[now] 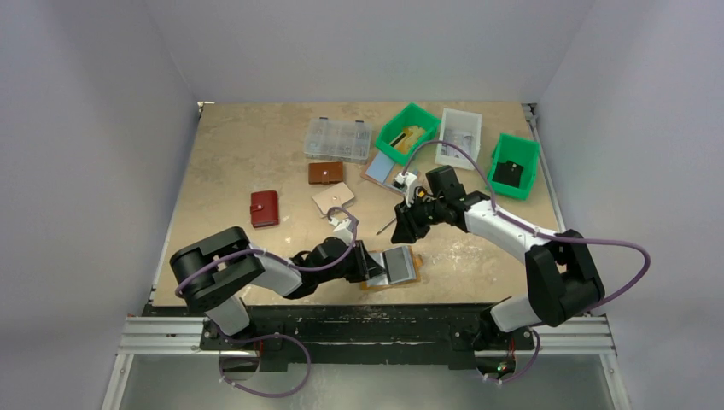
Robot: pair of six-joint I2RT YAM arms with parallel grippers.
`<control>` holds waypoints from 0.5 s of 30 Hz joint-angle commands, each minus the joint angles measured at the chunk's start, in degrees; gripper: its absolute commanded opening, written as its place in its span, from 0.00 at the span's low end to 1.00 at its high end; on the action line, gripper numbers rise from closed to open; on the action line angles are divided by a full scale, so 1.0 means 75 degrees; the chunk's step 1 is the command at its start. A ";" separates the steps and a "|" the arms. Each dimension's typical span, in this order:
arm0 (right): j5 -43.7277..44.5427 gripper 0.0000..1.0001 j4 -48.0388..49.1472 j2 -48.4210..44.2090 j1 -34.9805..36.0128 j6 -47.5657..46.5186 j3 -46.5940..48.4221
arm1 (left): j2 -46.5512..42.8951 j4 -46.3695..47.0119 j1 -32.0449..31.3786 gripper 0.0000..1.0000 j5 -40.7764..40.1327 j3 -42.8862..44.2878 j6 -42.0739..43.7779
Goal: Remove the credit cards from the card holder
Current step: Remove the credit card from the card holder.
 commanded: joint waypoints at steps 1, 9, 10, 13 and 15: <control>0.0338 0.39 -0.0023 -0.0019 -0.0096 -0.0068 0.0340 | 0.0225 0.0563 -0.0035 0.19 0.0108 0.0167 -0.0170; -0.0378 0.43 -0.0546 0.0652 -0.0194 0.0155 0.0793 | 0.0118 0.0675 -0.0033 0.22 -0.0196 -0.0038 -0.0344; -0.0455 0.43 -0.0636 0.0754 -0.0196 0.0155 0.0837 | 0.0117 0.0717 -0.0029 0.23 -0.0207 -0.0063 -0.0356; -0.0458 0.44 -0.0783 0.0968 -0.0195 0.0199 0.0932 | 0.0117 0.0863 -0.0022 0.24 -0.0241 -0.0133 -0.0399; -0.0301 0.45 -0.0885 0.1010 -0.0195 0.0219 0.0970 | 0.0117 0.0883 -0.0027 0.26 -0.0298 -0.0168 -0.0428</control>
